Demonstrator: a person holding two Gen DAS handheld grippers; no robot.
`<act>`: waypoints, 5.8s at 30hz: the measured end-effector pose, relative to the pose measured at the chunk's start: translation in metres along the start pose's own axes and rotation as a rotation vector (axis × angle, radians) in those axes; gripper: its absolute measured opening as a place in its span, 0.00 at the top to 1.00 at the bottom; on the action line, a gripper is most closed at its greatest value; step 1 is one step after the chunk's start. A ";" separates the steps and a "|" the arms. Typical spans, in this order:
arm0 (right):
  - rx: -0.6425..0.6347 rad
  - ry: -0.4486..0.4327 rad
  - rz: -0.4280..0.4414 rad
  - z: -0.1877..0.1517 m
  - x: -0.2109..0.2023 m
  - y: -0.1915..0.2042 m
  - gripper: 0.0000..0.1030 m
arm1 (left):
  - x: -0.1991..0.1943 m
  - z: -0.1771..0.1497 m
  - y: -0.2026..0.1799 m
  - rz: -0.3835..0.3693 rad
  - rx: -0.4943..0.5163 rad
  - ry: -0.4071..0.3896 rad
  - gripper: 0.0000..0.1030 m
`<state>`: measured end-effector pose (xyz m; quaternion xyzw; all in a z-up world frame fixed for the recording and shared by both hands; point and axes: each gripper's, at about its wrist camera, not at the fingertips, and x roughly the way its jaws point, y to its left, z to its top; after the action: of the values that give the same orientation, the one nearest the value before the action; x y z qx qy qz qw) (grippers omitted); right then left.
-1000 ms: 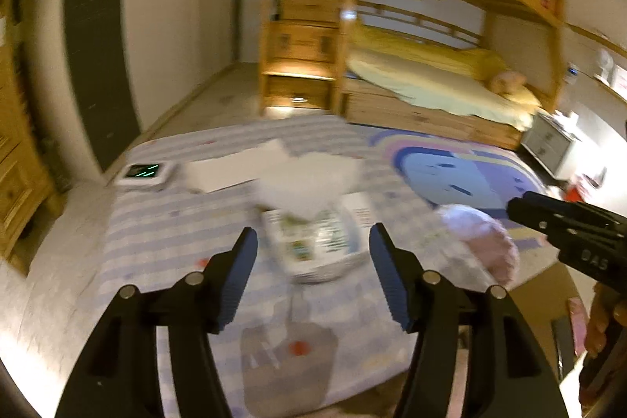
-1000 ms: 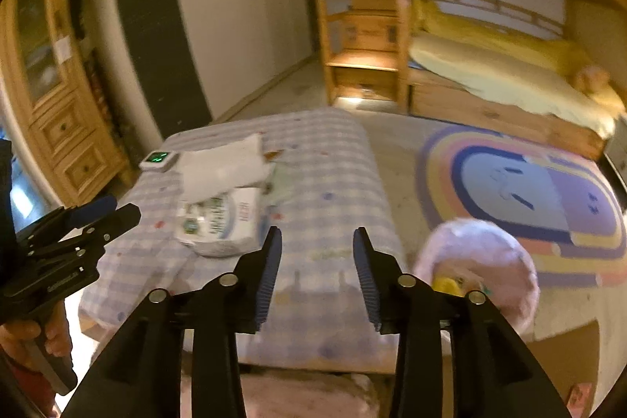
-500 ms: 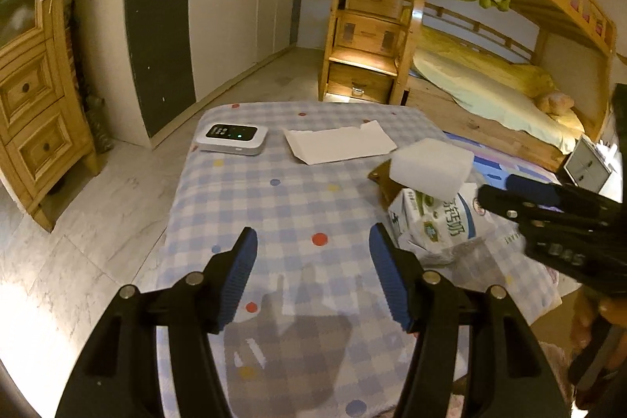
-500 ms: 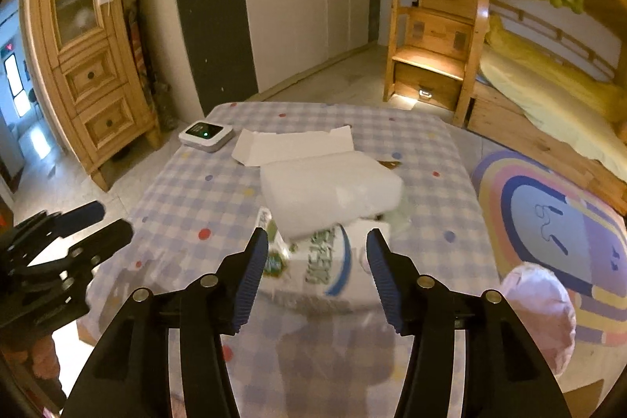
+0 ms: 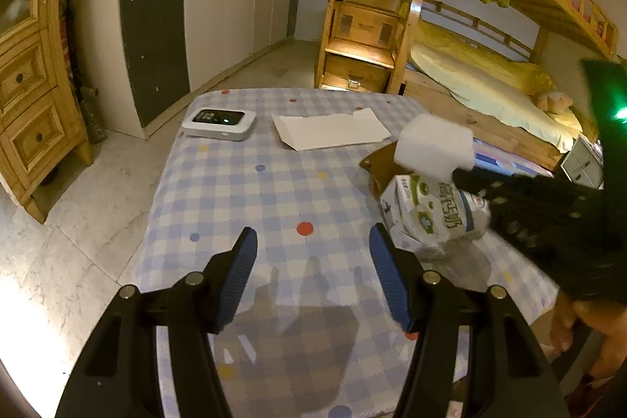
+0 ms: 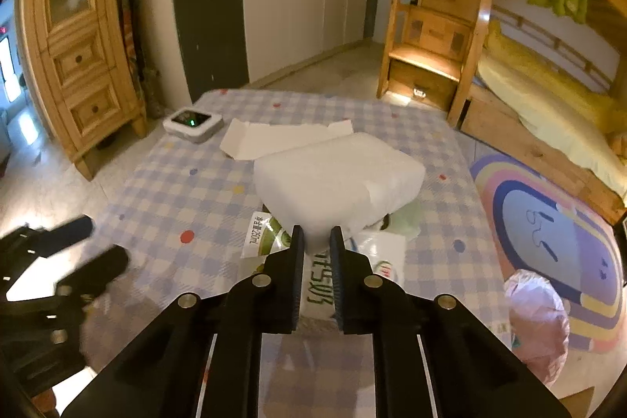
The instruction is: Collect trash
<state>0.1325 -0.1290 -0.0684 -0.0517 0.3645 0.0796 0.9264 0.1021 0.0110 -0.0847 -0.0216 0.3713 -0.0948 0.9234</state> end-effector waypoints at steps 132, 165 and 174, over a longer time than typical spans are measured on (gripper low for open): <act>0.456 0.139 -0.332 -0.179 -0.040 -0.305 0.69 | 0.108 0.022 -0.368 -0.518 0.441 0.132 0.25; 0.197 -0.007 -0.076 -0.057 -0.076 -0.125 0.65 | 0.009 0.030 -0.119 -0.189 0.215 -0.022 0.25; 0.072 -0.012 -0.026 -0.011 -0.032 -0.062 0.65 | 0.043 0.056 -0.005 -0.025 0.057 -0.013 0.30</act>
<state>0.1140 -0.1955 -0.0522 -0.0226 0.3609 0.0548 0.9307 0.1703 -0.0034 -0.0732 -0.0003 0.3621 -0.1167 0.9248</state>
